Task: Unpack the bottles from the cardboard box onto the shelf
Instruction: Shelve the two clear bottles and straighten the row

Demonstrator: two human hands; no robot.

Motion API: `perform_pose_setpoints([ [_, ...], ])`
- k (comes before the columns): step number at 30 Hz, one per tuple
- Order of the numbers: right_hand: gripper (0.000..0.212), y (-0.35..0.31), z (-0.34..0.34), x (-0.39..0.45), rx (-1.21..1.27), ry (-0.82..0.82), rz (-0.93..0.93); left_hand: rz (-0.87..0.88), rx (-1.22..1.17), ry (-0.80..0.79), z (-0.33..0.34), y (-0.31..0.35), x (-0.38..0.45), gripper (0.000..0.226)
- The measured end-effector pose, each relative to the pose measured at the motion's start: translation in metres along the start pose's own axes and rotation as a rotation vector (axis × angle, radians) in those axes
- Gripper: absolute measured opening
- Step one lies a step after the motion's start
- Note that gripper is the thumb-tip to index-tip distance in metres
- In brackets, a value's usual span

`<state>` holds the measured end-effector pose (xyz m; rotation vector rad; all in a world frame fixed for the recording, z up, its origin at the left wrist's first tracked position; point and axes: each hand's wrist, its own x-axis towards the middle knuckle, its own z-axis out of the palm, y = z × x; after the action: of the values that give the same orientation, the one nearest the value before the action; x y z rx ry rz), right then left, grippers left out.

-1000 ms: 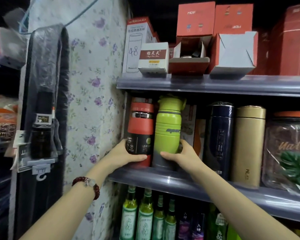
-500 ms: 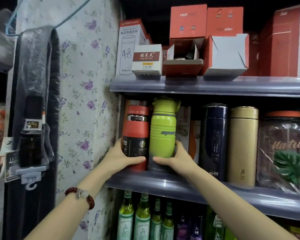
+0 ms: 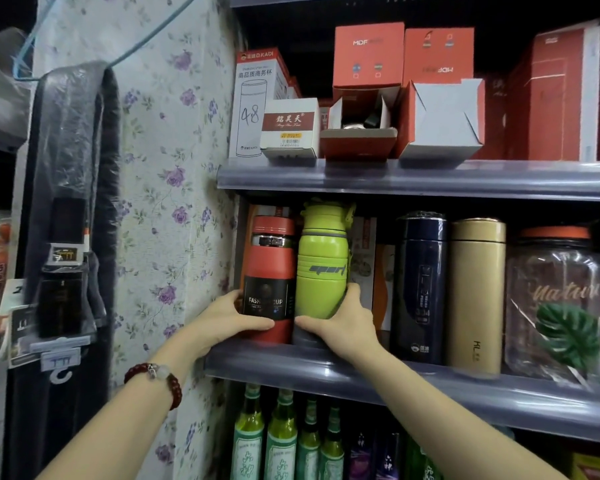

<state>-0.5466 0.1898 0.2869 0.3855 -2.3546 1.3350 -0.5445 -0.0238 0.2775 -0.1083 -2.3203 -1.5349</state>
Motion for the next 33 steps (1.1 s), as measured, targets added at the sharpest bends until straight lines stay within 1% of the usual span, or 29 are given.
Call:
perform_pose_setpoints([
  [2,0.084,-0.005,0.008,-0.005,-0.135,0.052,0.025,0.000,0.006,-0.003,0.000,-0.001,0.000,0.075],
  [4,0.090,-0.005,0.014,-0.005,-0.191,0.050,0.033,0.002,0.009,-0.002,0.000,-0.002,0.000,0.075],
  [7,0.098,0.001,0.008,-0.001,-0.022,-0.048,0.011,0.025,0.020,-0.009,0.000,-0.002,-0.003,0.069],
  [9,0.100,0.006,-0.004,0.001,0.073,-0.111,-0.004,0.052,0.038,-0.023,0.002,-0.002,-0.003,0.061],
  [10,0.100,0.008,-0.009,0.002,0.105,-0.132,-0.012,0.067,0.054,-0.034,0.004,-0.002,-0.003,0.061],
  [13,0.105,0.010,-0.011,0.005,0.136,-0.159,-0.044,0.102,0.130,-0.013,0.009,-0.002,-0.002,0.082],
  [16,0.099,0.009,-0.007,0.005,0.135,-0.109,-0.045,0.102,0.201,0.068,0.008,-0.001,-0.002,0.092],
  [18,0.096,0.007,-0.007,0.004,0.135,-0.079,-0.037,0.128,0.289,0.088,0.007,0.004,-0.003,0.091],
  [21,0.097,0.007,-0.011,0.005,0.122,-0.043,0.007,0.167,0.394,0.091,0.014,0.013,-0.006,0.090],
  [25,0.092,0.012,-0.021,0.003,0.125,0.007,0.064,0.199,0.419,0.044,0.028,0.028,-0.009,0.081],
  [29,0.094,0.015,-0.035,-0.002,0.099,-0.036,0.060,0.184,0.445,-0.041,0.030,0.031,-0.006,0.072],
  [31,0.093,0.016,-0.039,-0.006,0.092,-0.053,0.044,0.169,0.391,-0.056,0.028,0.026,-0.006,0.076],
  [33,0.092,0.016,-0.038,-0.008,0.097,-0.054,0.037,0.159,0.357,-0.042,0.028,0.022,-0.005,0.085],
])
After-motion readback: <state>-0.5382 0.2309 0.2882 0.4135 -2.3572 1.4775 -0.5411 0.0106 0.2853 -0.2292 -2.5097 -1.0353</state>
